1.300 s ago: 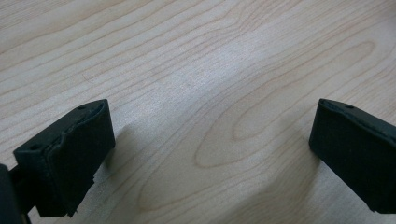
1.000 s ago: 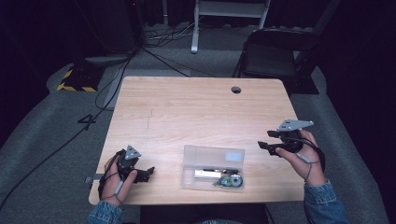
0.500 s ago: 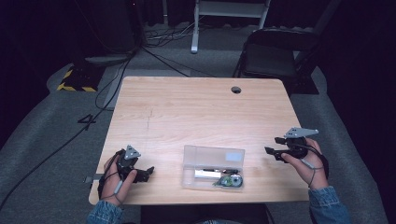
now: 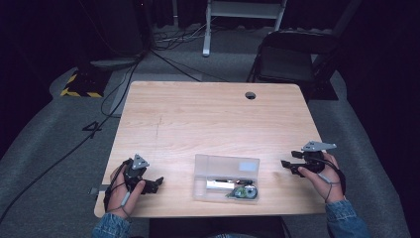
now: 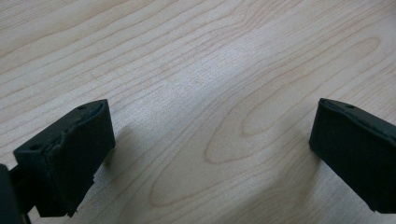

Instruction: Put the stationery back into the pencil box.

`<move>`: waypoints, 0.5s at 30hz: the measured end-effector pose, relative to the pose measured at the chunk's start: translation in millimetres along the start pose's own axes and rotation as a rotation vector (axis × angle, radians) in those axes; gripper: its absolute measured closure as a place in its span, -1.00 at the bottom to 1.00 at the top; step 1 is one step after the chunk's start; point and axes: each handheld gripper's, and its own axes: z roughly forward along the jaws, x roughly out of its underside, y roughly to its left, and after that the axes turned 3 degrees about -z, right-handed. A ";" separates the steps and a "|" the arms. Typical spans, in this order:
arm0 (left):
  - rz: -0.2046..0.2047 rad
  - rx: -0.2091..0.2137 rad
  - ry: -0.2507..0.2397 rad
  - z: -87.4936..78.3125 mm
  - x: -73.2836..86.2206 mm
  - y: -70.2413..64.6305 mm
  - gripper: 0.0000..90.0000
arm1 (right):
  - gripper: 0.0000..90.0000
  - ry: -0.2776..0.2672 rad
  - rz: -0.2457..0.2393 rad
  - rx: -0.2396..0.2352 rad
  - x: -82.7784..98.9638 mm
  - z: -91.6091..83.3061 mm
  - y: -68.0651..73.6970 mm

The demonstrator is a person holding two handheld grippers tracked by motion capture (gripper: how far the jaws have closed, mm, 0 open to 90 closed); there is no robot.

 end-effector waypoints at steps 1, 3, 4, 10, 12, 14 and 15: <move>0.000 0.000 0.000 0.0 0.0 0.0 -0.99 | -0.21 0.002 0.004 -0.002 1.7 2.1 -0.3; 0.000 0.000 0.000 0.0 0.0 0.0 -0.99 | -0.22 0.000 0.006 0.000 4.5 5.7 -0.8; 0.000 0.000 0.000 0.0 0.0 0.0 -0.99 | -0.22 -0.001 0.011 0.001 5.6 7.4 -0.7; 0.000 0.000 0.000 0.0 0.0 0.0 -0.99 | -0.27 -0.004 0.024 0.000 10.6 15.5 -1.6; 0.000 0.000 0.000 0.0 0.0 0.0 -0.99 | -0.30 0.002 0.027 -0.001 12.3 17.7 -2.3; 0.000 0.000 0.000 0.0 0.0 0.0 -0.99 | -0.36 0.004 0.023 0.000 13.9 20.3 -2.2; 0.000 0.000 0.000 0.0 0.0 0.0 -0.99 | -0.38 0.001 0.021 0.001 14.2 20.7 -1.9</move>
